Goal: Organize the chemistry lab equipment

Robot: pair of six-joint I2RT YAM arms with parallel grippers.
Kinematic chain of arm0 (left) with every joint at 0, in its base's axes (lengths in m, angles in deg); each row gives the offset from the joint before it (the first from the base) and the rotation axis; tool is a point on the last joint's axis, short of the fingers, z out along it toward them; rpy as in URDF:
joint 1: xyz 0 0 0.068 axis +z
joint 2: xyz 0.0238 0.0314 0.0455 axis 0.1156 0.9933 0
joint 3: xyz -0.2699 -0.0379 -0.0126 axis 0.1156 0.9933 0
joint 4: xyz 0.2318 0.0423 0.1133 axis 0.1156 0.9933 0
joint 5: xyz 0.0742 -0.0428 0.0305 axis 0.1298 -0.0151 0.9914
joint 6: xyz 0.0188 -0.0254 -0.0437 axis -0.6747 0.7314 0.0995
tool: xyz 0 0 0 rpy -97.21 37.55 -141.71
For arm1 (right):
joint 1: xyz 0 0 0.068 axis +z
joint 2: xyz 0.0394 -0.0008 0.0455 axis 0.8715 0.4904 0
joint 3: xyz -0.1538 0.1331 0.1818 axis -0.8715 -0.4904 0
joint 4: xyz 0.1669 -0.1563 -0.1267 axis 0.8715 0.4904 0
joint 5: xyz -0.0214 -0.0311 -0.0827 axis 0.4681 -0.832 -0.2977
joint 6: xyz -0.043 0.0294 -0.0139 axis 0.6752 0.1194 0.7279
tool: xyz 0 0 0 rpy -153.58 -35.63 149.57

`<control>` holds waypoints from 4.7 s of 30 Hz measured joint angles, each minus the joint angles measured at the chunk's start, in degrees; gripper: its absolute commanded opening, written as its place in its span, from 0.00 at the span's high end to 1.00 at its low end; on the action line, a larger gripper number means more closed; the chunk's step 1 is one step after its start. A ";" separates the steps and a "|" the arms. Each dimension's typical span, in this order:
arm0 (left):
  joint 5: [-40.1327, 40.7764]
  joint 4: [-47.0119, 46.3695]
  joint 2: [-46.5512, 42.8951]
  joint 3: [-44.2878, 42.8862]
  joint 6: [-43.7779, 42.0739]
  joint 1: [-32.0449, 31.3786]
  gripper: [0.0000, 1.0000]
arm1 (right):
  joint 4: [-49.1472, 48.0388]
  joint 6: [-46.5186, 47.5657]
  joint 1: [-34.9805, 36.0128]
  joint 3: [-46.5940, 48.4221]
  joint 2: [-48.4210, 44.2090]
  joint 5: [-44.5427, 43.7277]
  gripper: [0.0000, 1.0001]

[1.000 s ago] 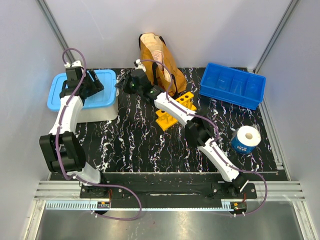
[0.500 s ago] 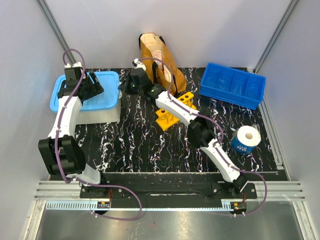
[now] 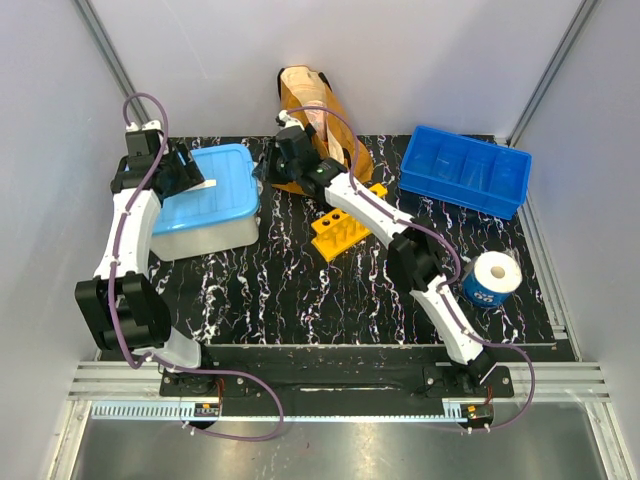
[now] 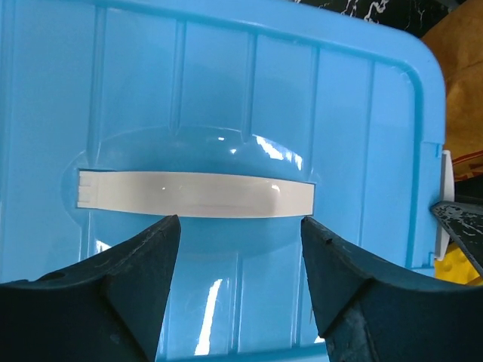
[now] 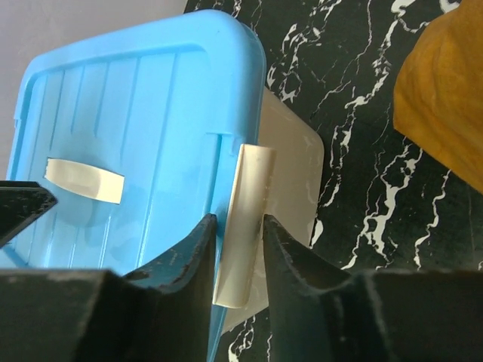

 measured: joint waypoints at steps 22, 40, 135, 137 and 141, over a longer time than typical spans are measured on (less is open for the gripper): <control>-0.04 -4.52 0.39 4.72 0.52 0.00 0.32 | 4.72 3.72 1.33 6.60 2.80 1.70 0.48; -1.64 -6.60 -0.70 6.51 1.03 0.09 0.26 | 9.35 17.14 6.12 12.96 4.70 -14.45 0.81; -26.43 -35.56 -20.92 44.00 22.82 35.45 0.08 | 4.28 27.32 3.34 7.74 2.97 -8.79 0.68; -26.86 -37.88 -20.41 45.24 24.00 35.47 0.08 | 4.28 27.32 3.34 7.74 2.97 -8.81 0.68; -28.04 -41.62 -19.54 45.97 25.94 35.47 0.12 | 4.28 27.32 3.34 7.74 2.93 -8.81 0.68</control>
